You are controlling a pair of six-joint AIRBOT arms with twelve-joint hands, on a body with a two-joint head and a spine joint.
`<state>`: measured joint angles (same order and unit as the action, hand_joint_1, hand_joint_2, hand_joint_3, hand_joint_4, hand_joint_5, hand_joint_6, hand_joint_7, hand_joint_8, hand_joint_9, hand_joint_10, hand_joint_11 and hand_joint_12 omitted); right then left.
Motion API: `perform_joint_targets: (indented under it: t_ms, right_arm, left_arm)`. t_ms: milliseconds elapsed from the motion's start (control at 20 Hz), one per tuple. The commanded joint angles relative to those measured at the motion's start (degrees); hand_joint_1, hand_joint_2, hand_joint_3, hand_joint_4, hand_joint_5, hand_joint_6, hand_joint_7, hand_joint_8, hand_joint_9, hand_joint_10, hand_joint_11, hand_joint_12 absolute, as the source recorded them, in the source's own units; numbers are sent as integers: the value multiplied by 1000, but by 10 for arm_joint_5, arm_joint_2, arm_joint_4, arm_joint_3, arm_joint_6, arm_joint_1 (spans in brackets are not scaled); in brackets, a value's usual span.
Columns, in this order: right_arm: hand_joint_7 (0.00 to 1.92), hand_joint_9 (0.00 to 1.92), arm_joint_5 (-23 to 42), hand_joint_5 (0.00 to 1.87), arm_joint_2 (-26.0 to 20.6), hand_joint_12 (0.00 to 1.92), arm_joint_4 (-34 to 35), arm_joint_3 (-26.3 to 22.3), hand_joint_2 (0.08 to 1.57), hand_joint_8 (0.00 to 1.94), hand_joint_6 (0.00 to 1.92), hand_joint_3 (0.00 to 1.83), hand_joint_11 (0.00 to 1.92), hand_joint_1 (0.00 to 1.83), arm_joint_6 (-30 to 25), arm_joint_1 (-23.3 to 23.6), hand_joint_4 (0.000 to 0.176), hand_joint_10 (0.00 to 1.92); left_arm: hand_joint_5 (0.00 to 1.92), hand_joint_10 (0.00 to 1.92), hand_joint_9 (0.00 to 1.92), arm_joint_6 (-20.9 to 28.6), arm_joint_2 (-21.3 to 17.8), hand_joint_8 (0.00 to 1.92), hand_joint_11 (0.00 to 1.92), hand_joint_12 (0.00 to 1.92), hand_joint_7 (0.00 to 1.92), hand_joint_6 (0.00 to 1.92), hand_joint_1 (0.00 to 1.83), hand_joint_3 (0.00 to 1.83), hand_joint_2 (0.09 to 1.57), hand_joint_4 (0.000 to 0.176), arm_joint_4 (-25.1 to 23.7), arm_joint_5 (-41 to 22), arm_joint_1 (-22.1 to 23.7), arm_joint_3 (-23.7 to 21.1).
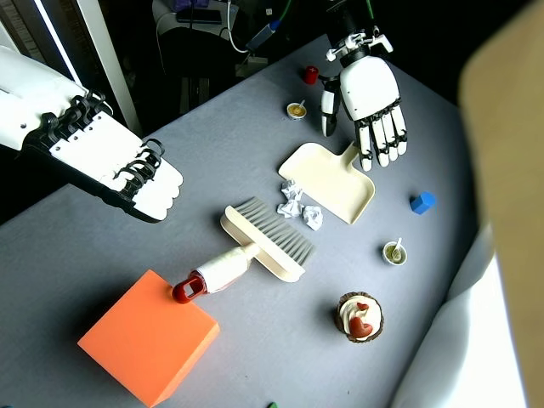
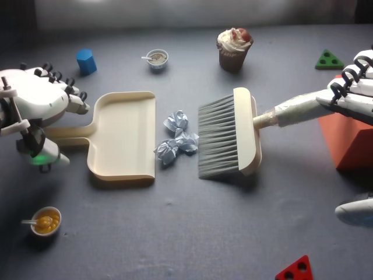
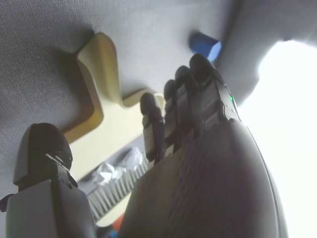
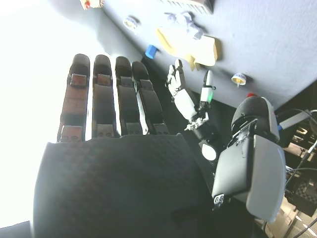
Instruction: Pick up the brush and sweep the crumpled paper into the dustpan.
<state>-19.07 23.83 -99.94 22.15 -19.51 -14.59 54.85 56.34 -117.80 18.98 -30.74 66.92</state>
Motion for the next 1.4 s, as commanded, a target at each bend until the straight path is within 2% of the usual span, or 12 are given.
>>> perform_joint_targets:
  t_ms: [0,50,100,200,400,650,750,1050,1100,1150,1250,1350]
  right_arm:
    - [192,189,-23,163,-1,5,-19,-3,948,1,0,5,179,0,-5,2,0,1]
    - [201,197,-29,175,-1,8,-19,-4,946,6,6,3,188,0,-5,2,0,5]
    - [195,192,-29,166,-1,7,-24,-6,950,3,1,5,186,0,-5,2,0,3]
    - [192,186,-25,164,-1,4,-27,-7,951,0,0,4,180,0,-5,1,0,0]
    - [202,195,-22,185,-1,7,-25,-7,951,4,8,2,189,0,-7,1,0,4]
    - [229,219,-19,210,-1,17,-18,-6,947,11,13,0,214,0,-7,1,0,11]
    - [214,203,-19,198,-1,7,-18,-6,940,3,6,0,193,0,-7,1,0,2]
    - [219,207,-14,189,-1,4,-74,-27,954,4,1,3,187,0,-7,-3,0,3]
    - [200,195,-18,172,-1,6,-74,-27,954,0,0,2,193,0,-7,-3,0,0]
    - [202,200,-25,175,-1,9,-78,-28,959,2,3,4,200,0,-9,-3,0,3]
    - [185,181,-40,168,-1,3,-94,-31,956,0,0,2,186,0,-16,-3,0,0]
    - [188,190,-42,171,-1,7,-98,-33,959,4,4,3,197,0,-17,-3,0,4]
  left_arm:
    - [375,0,175,-5,2,1,0,409,202,0,816,1,996,63,-13,45,8,7]
    - [382,0,180,-6,4,0,0,423,194,2,835,0,988,60,-7,46,8,10]
    - [388,0,200,-7,4,0,0,479,204,0,807,0,989,71,-5,46,7,11]
    - [409,2,197,-14,5,3,0,471,213,4,821,3,1012,57,4,47,5,11]
    - [421,5,193,-27,15,6,4,438,227,6,843,0,1014,55,19,51,-6,11]
    - [436,3,216,-31,28,2,0,498,254,0,843,1,1004,61,23,55,-15,12]
    - [403,0,209,-31,33,0,0,496,237,0,780,7,1019,79,24,55,-17,12]
    - [430,0,193,-32,40,2,0,463,245,6,786,6,1034,77,20,57,-17,8]
    - [794,5,239,-32,40,5,7,494,302,39,962,7,1085,0,20,57,-16,7]
    - [935,0,247,-33,41,0,5,546,315,794,1072,0,1130,0,19,57,-13,6]
    - [983,3,254,-35,47,1,39,560,333,957,1135,0,1118,0,20,57,-11,7]
    - [1022,3,275,-35,51,3,35,560,367,901,1162,0,1101,0,21,57,-9,8]
